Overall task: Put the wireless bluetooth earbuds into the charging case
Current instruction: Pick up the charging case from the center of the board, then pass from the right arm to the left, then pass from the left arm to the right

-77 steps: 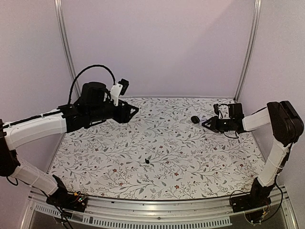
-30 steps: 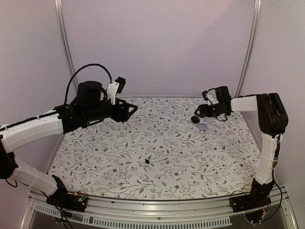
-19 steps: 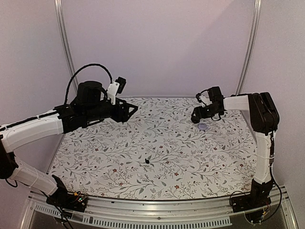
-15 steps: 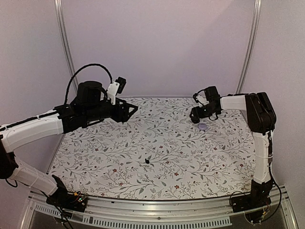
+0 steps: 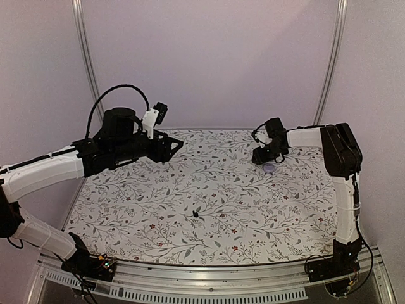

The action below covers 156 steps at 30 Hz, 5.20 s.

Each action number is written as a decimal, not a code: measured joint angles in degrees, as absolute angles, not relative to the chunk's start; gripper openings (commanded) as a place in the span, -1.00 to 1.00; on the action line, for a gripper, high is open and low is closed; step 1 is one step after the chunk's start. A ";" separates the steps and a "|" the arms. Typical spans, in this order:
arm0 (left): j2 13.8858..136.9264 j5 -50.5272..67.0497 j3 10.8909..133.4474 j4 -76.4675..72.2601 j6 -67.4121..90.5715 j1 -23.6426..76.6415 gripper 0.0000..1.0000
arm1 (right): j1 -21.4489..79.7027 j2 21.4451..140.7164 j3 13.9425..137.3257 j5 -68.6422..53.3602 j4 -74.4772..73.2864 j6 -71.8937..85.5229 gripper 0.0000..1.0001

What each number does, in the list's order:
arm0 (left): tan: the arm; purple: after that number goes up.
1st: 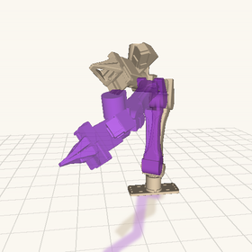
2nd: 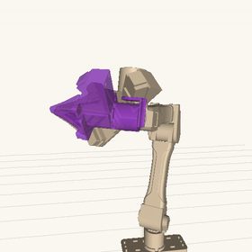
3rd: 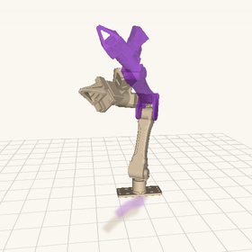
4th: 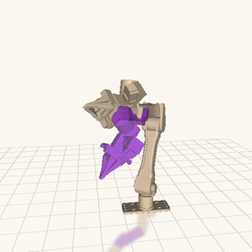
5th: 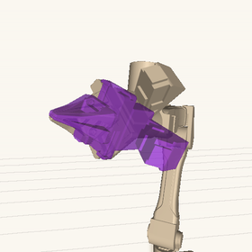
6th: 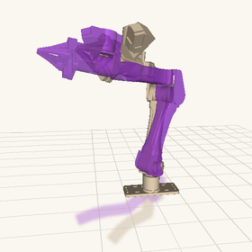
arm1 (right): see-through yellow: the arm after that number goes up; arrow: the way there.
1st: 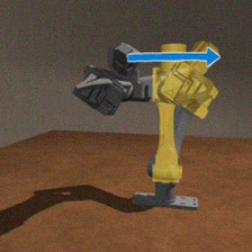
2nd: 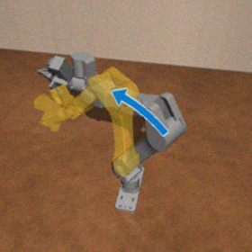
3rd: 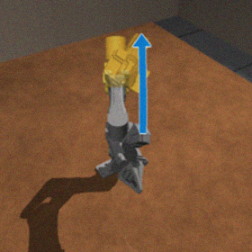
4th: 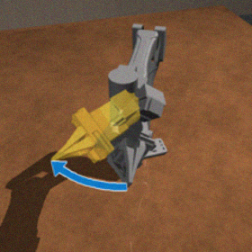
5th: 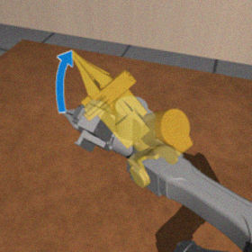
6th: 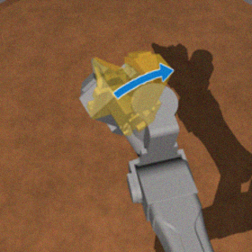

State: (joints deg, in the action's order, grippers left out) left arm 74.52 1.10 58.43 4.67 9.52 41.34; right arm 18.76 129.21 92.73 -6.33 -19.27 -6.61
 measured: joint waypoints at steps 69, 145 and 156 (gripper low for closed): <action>90.08 50.94 51.72 -5.30 29.08 40.47 -0.64 | 63.75 94.00 65.06 -1.61 -5.02 -29.30 -0.38; 69.04 40.05 43.05 -29.63 9.13 49.47 -0.95 | 57.10 77.78 52.88 -34.61 21.78 -5.08 -0.34; 69.49 40.01 43.05 -31.03 9.23 49.78 -0.96 | 57.10 78.39 52.99 -34.54 23.40 -4.67 -0.42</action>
State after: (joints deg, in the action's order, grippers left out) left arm 69.49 40.01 43.05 -31.03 9.23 49.78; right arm 57.10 78.39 52.99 -34.54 23.40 -4.67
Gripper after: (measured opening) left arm 0.196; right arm 0.296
